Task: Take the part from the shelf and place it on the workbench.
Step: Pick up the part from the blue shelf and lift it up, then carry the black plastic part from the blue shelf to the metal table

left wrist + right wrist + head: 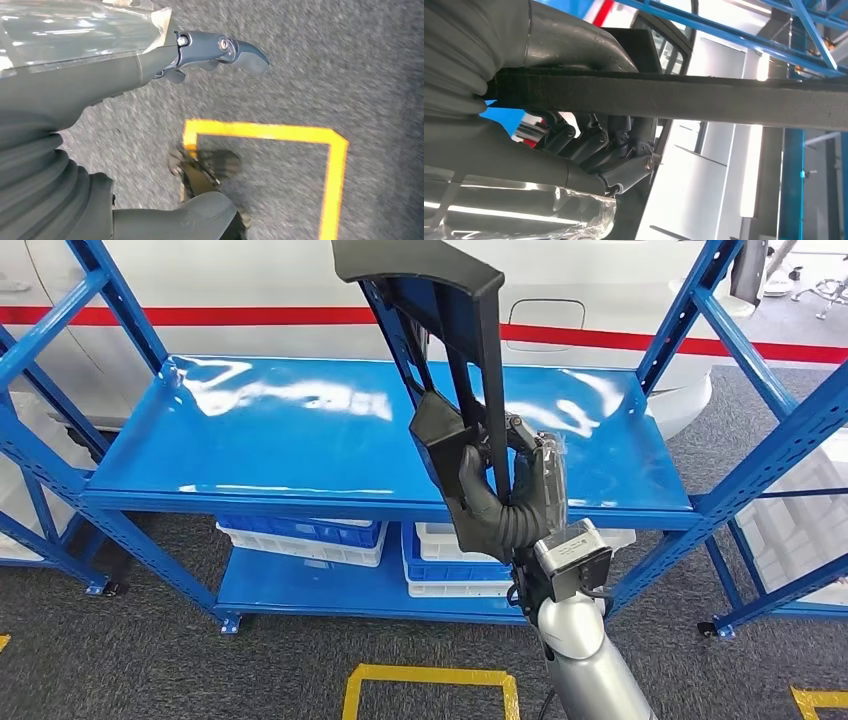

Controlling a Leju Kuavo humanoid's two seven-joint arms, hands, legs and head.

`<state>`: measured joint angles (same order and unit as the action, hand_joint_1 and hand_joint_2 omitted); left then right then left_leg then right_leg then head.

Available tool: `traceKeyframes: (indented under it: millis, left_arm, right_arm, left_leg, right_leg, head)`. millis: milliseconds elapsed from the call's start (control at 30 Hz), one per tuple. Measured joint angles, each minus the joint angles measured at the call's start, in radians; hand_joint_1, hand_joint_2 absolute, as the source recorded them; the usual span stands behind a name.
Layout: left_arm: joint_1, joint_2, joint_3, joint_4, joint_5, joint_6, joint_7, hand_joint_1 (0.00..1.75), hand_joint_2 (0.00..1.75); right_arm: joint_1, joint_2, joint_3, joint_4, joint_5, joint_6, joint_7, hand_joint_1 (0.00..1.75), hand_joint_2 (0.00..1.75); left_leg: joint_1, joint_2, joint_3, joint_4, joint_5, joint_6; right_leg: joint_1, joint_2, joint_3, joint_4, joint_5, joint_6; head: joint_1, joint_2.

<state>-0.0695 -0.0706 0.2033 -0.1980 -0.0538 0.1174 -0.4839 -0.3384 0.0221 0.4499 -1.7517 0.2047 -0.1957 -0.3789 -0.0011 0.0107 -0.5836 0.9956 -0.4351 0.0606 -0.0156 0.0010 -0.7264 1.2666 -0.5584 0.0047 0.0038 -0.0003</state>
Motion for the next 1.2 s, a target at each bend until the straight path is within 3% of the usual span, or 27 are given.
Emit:
traceKeyframes:
  millis: [33, 67, 133, 167, 233, 267, 333, 400, 467, 500, 567, 600, 667, 733, 800, 867, 900, 933, 1000, 1033, 1067, 1100, 1133, 1200]
  left_arm:
    - [0.000, 0.000, 0.000, 0.000, -0.001, -0.001, 0.000, 0.00, 1.75]
    - [0.000, 0.000, 0.000, 0.000, -0.002, -0.002, 0.000, 0.00, 1.75]
    - [-0.001, -0.001, 0.000, 0.000, -0.006, -0.003, 0.000, 0.00, 1.75]
    - [-0.001, -0.002, 0.000, 0.000, -0.008, -0.003, 0.000, 0.00, 1.75]
    - [-0.003, -0.003, 0.000, -0.001, -0.010, -0.004, 0.000, 0.00, 1.75]
    - [-0.003, -0.003, 0.000, -0.001, -0.010, -0.004, 0.000, 0.00, 1.75]
    - [-0.003, -0.002, 0.000, -0.001, -0.011, -0.004, 0.000, 0.00, 1.75]
    - [-0.003, 0.000, 0.000, -0.001, -0.011, -0.004, 0.000, 0.00, 1.75]
    - [-0.003, 0.000, 0.000, -0.001, -0.012, -0.005, 0.000, 0.00, 1.75]
    - [-0.003, 0.000, 0.000, -0.001, -0.012, -0.005, 0.001, 0.00, 1.75]
    - [-0.003, 0.000, 0.000, -0.001, -0.012, -0.004, 0.001, 0.00, 1.75]
    - [-0.003, 0.000, 0.000, -0.001, -0.012, -0.004, 0.001, 0.00, 1.75]
    - [-0.004, 0.000, 0.000, -0.001, -0.012, -0.004, 0.000, 0.00, 1.75]
    - [-0.006, 0.000, 0.000, -0.001, -0.012, -0.004, 0.000, 0.00, 1.75]
    - [-0.008, 0.000, 0.000, -0.002, -0.012, -0.004, -0.001, 0.00, 1.75]
    - [-0.008, -0.001, 0.000, -0.001, -0.012, -0.004, -0.001, 0.00, 1.75]
    - [-0.008, -0.001, 0.000, -0.001, -0.012, -0.004, -0.001, 0.00, 1.75]
    - [-0.009, -0.002, 0.000, -0.001, -0.012, -0.004, -0.002, 0.00, 1.75]
    - [-0.010, -0.002, 0.000, -0.002, -0.012, -0.003, -0.003, 0.00, 1.75]
    - [-0.010, -0.002, 0.000, -0.002, -0.012, -0.002, -0.004, 0.00, 1.75]
    - [-0.009, -0.002, 0.000, -0.002, -0.013, -0.002, -0.004, 0.00, 1.75]
    - [-0.009, -0.002, 0.000, -0.002, -0.015, -0.002, -0.004, 0.00, 1.75]
    - [-0.009, -0.003, 0.000, -0.002, -0.017, -0.002, -0.004, 0.00, 1.75]
    - [-0.010, -0.005, 0.000, -0.002, -0.023, -0.002, -0.002, 0.00, 1.75]
  right_arm:
    - [0.003, 0.000, -0.001, 0.000, 0.002, 0.002, -0.001, 1.75, 1.75]
    - [0.005, 0.000, -0.002, 0.000, 0.004, 0.004, -0.002, 1.75, 1.75]
    - [0.007, 0.000, -0.003, -0.002, 0.008, 0.008, -0.003, 1.75, 1.75]
    - [0.007, 0.000, -0.003, -0.004, 0.009, 0.011, -0.003, 1.75, 1.75]
    - [0.007, 0.001, -0.004, -0.009, 0.010, 0.015, -0.004, 1.75, 1.75]
    - [0.007, 0.001, -0.004, -0.010, 0.011, 0.016, -0.005, 1.75, 1.75]
    - [0.008, 0.001, -0.004, -0.011, 0.012, 0.018, -0.007, 1.75, 1.75]
    - [0.007, 0.003, -0.004, -0.011, 0.013, 0.020, -0.008, 1.75, 1.75]
    - [0.007, 0.006, -0.004, -0.011, 0.016, 0.021, -0.010, 1.75, 1.75]
    - [0.007, 0.007, -0.004, -0.011, 0.016, 0.023, -0.011, 1.75, 1.75]
    - [0.008, 0.008, -0.004, -0.010, 0.017, 0.028, -0.012, 1.75, 1.75]
    - [0.009, 0.008, -0.004, -0.010, 0.017, 0.031, -0.012, 1.75, 1.75]
    - [0.008, 0.009, -0.004, -0.010, 0.017, 0.035, -0.014, 1.75, 1.75]
    - [0.006, 0.010, -0.004, -0.010, 0.017, 0.037, -0.017, 1.75, 1.75]
    - [0.003, 0.011, -0.004, -0.011, 0.017, 0.038, -0.019, 1.75, 1.75]
    - [0.002, 0.010, -0.004, -0.010, 0.017, 0.040, -0.020, 1.75, 1.75]
    - [0.003, 0.009, -0.004, -0.010, 0.016, 0.041, -0.020, 1.75, 1.75]
    - [0.003, 0.008, -0.004, -0.010, 0.015, 0.042, -0.021, 1.75, 1.75]
    - [0.004, 0.006, -0.004, -0.010, 0.012, 0.043, -0.022, 1.75, 1.75]
    - [0.004, 0.006, -0.004, -0.010, 0.011, 0.043, -0.022, 1.75, 1.75]
    - [0.006, 0.004, -0.004, -0.010, 0.011, 0.043, -0.023, 1.75, 1.75]
    - [0.008, 0.003, -0.005, -0.010, 0.010, 0.043, -0.024, 1.75, 1.75]
    - [0.010, 0.002, -0.005, -0.010, 0.010, 0.043, -0.025, 1.75, 1.75]
    - [0.011, 0.002, -0.006, -0.011, 0.010, 0.043, -0.027, 1.75, 1.75]
  left_leg:
    - [-0.002, 0.001, -0.015, 0.001, 0.012, 0.000]
    - [-0.003, 0.002, -0.029, 0.003, 0.023, -0.001]
    - [-0.006, 0.003, -0.057, 0.008, 0.043, -0.005]
    - [-0.009, 0.002, -0.068, 0.012, 0.051, -0.009]
    - [-0.011, 0.003, -0.077, 0.015, 0.067, -0.018]
    - [-0.011, 0.003, -0.078, 0.014, 0.074, -0.023]
    - [-0.006, 0.001, -0.083, 0.019, 0.072, -0.033]
    - [0.001, -0.005, -0.100, 0.070, 0.004, -0.046]
    - [0.009, -0.009, -0.128, 0.186, -0.101, -0.062]
    - [0.014, -0.009, -0.137, 0.246, -0.129, -0.068]
    - [0.024, -0.009, -0.125, 0.297, -0.123, -0.078]
    - [0.028, -0.009, -0.104, 0.284, -0.103, -0.082]
    - [0.037, -0.009, -0.028, 0.185, -0.069, -0.090]
    - [0.037, -0.016, 0.046, 0.073, -0.066, -0.094]
    - [0.028, -0.023, 0.063, 0.031, -0.074, -0.084]
    - [0.022, -0.020, 0.046, 0.025, -0.059, -0.059]
    - [0.019, -0.017, 0.035, 0.023, -0.048, -0.043]
    - [0.018, -0.014, 0.022, 0.020, -0.035, -0.028]
    - [0.014, -0.011, -0.009, 0.019, -0.007, -0.009]
    - [0.011, -0.010, -0.026, 0.020, 0.007, -0.006]
    - [0.008, -0.009, -0.044, 0.020, 0.021, -0.005]
    - [0.005, -0.009, -0.062, 0.021, 0.035, -0.004]
    - [0.003, -0.008, -0.079, 0.021, 0.049, -0.005]
    - [-0.001, -0.008, -0.108, 0.022, 0.076, -0.008]
  right_leg:
    - [0.000, 0.000, 0.008, 0.032, -0.007, 0.006]
    - [0.001, 0.000, 0.034, 0.027, 0.005, 0.015]
    - [0.004, -0.001, 0.134, -0.082, 0.034, 0.024]
    - [0.008, -0.001, 0.193, -0.162, 0.032, 0.022]
    - [0.015, 0.000, 0.256, -0.264, 0.015, 0.011]
    - [0.018, 0.000, 0.261, -0.280, 0.012, 0.008]
    - [0.008, -0.001, 0.249, -0.282, 0.026, -0.002]
    - [-0.002, -0.005, 0.236, -0.284, 0.046, -0.018]
    - [-0.001, -0.006, 0.217, -0.282, 0.068, -0.024]
    - [-0.001, -0.006, 0.205, -0.281, 0.079, -0.023]
    - [-0.002, -0.006, 0.181, -0.277, 0.097, -0.016]
    - [-0.004, -0.006, 0.171, -0.274, 0.102, -0.013]
    - [-0.008, -0.006, 0.156, -0.265, 0.109, -0.005]
    - [-0.007, -0.007, 0.140, -0.254, 0.118, 0.008]
    - [-0.003, -0.007, 0.129, -0.251, 0.131, 0.027]
    - [-0.003, -0.006, 0.120, -0.251, 0.142, 0.044]
    - [-0.003, -0.005, 0.109, -0.240, 0.131, 0.045]
    - [-0.003, -0.004, 0.092, -0.214, 0.104, 0.039]
    - [-0.002, -0.003, 0.052, -0.108, 0.015, 0.018]
    - [-0.001, -0.003, 0.037, -0.044, -0.022, 0.013]
    - [0.000, -0.003, 0.034, 0.007, -0.041, 0.014]
    - [0.002, -0.003, 0.045, 0.031, -0.043, 0.018]
    - [0.005, -0.003, 0.073, 0.019, -0.028, 0.025]
    - [0.012, -0.003, 0.171, -0.087, 0.004, 0.029]
  head:
    - [0.000, 0.000]
    - [0.000, 0.000]
    - [0.000, 0.000]
    - [0.000, 0.000]
    - [-0.001, 0.000]
    - [-0.002, 0.000]
    - [-0.003, 0.000]
    - [-0.007, 0.000]
    - [-0.010, 0.000]
    - [-0.011, 0.000]
    - [-0.011, 0.000]
    - [-0.011, 0.000]
    - [-0.011, 0.000]
    - [-0.013, 0.000]
    - [-0.013, 0.000]
    - [-0.013, 0.000]
    - [-0.013, 0.000]
    - [-0.012, 0.000]
    - [-0.009, 0.000]
    - [-0.007, 0.000]
    - [-0.007, 0.000]
    - [-0.007, 0.000]
    - [-0.007, 0.000]
    - [-0.007, 0.000]
